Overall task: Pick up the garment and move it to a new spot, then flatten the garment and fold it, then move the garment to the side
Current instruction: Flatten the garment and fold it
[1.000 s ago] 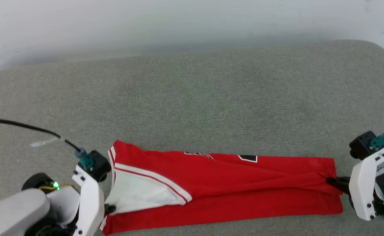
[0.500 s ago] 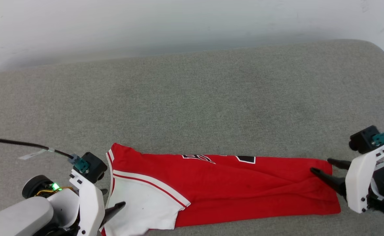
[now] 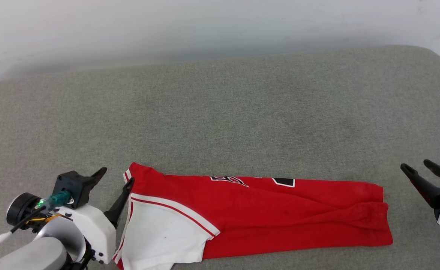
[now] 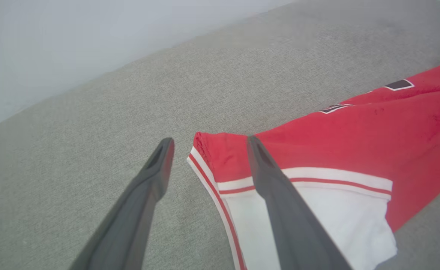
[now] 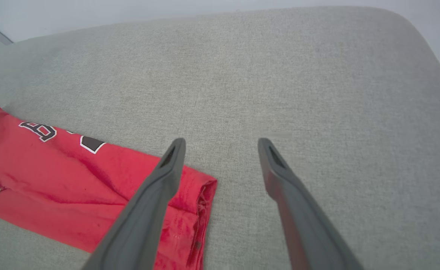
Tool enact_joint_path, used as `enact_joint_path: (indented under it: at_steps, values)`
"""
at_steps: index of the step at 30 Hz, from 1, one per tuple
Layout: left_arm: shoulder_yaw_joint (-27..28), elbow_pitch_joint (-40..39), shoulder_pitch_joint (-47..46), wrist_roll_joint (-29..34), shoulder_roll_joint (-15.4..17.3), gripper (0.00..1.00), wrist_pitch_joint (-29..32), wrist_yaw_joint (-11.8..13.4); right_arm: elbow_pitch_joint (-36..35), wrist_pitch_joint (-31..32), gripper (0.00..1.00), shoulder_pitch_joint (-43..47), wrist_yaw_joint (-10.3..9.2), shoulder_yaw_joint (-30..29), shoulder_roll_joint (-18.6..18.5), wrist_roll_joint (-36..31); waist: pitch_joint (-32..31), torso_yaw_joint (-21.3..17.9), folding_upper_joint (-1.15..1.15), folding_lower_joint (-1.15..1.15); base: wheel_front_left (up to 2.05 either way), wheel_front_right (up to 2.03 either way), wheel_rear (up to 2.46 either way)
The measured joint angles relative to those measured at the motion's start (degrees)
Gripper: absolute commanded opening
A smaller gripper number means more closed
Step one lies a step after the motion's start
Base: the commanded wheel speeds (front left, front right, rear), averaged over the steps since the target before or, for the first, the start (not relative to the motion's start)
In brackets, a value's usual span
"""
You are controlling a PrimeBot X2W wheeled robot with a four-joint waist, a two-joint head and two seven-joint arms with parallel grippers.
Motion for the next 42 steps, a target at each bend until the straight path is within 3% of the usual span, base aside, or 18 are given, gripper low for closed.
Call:
enact_joint_path:
  at_steps: [4,10,17,24,34,36,37,42]
  values:
    - [2.2,1.4,1.8,1.6,-1.4,1.00,-4.7,5.1,1.3,0.7,1.00,3.1,0.00,-2.4,1.3,1.2,0.9,0.3,0.00,0.00,0.00,0.00,0.00]
    - [7.2,2.0,4.7,5.4,-3.9,1.00,-6.6,11.2,2.8,3.7,1.00,6.2,0.00,-4.2,4.1,3.8,2.2,1.0,0.00,0.00,0.00,0.00,0.00]
    - [19.4,-0.7,12.0,15.8,-9.9,1.00,-6.6,16.3,4.4,6.4,1.00,7.6,0.00,-4.8,7.5,6.4,3.7,1.9,0.00,0.00,0.00,0.00,0.00]
    - [31.5,-3.3,22.0,27.0,-18.0,1.00,-6.7,16.9,6.1,8.6,1.00,7.3,0.00,-3.8,9.9,7.8,5.1,2.6,0.00,0.00,0.00,0.00,0.00]
    - [45.7,-7.6,32.2,42.9,-31.0,1.00,-6.8,13.8,6.0,12.2,1.00,5.4,-0.19,-1.6,10.9,9.3,5.7,3.2,0.00,0.00,0.00,0.00,0.00]
    - [46.9,-7.7,33.6,45.6,-33.2,1.00,-6.8,12.8,6.1,12.3,0.23,5.3,-0.19,-1.3,11.0,9.3,5.5,3.3,0.00,0.00,0.00,0.00,0.00]
    - [47.4,-7.7,34.1,47.0,-34.2,1.00,-6.8,12.5,6.2,12.3,0.00,5.2,-0.19,-1.1,11.1,9.3,5.5,3.3,0.00,0.00,0.00,0.00,0.00]
    - [49.4,-6.9,36.6,51.6,-38.2,1.00,-6.8,11.5,6.4,12.3,0.00,5.0,-0.10,0.0,12.4,9.2,4.7,3.4,0.00,0.00,0.00,0.00,0.00]
